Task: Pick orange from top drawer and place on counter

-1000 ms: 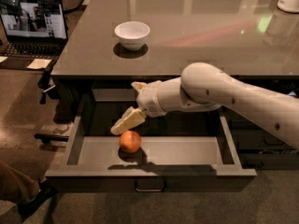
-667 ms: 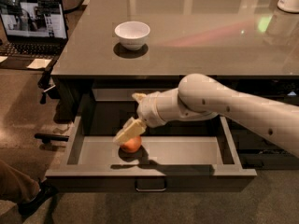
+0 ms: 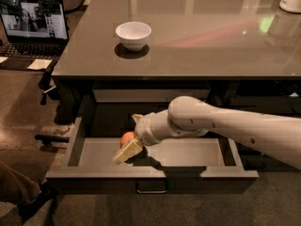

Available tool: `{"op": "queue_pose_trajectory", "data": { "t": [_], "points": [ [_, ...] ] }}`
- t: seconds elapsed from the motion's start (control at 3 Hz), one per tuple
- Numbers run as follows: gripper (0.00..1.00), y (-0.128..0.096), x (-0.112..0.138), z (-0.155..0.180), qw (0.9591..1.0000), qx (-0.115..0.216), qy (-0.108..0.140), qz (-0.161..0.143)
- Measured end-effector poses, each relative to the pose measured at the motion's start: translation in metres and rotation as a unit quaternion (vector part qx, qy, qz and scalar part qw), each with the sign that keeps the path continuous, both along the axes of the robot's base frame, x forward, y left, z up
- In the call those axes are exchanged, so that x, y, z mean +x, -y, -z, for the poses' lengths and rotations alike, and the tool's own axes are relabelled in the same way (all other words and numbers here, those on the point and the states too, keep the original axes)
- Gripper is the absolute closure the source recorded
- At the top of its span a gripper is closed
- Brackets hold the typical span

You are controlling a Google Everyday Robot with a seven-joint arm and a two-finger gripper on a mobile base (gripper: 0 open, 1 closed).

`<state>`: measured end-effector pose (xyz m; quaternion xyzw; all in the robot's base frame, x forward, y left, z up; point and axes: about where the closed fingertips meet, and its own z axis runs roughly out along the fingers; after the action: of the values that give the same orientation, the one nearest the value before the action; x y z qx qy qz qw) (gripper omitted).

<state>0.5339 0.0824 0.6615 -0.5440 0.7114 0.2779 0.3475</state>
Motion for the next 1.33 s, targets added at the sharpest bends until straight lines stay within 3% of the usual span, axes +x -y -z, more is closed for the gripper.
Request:
{"op": "queue_pose_trajectory", "data": {
  "t": [0.33, 0.67, 1.0, 1.33],
  "points": [
    [0.0, -0.002, 0.002, 0.037, 0.9997, -0.02, -0.007, 0.01],
    [0.18, 0.002, 0.006, 0.069, 0.9987, -0.04, -0.013, 0.028],
    [0.42, 0.009, 0.008, 0.078, 0.9976, -0.047, -0.004, 0.051],
    [0.64, 0.009, 0.008, 0.072, 0.9975, -0.047, -0.003, 0.052]
  ]
}}
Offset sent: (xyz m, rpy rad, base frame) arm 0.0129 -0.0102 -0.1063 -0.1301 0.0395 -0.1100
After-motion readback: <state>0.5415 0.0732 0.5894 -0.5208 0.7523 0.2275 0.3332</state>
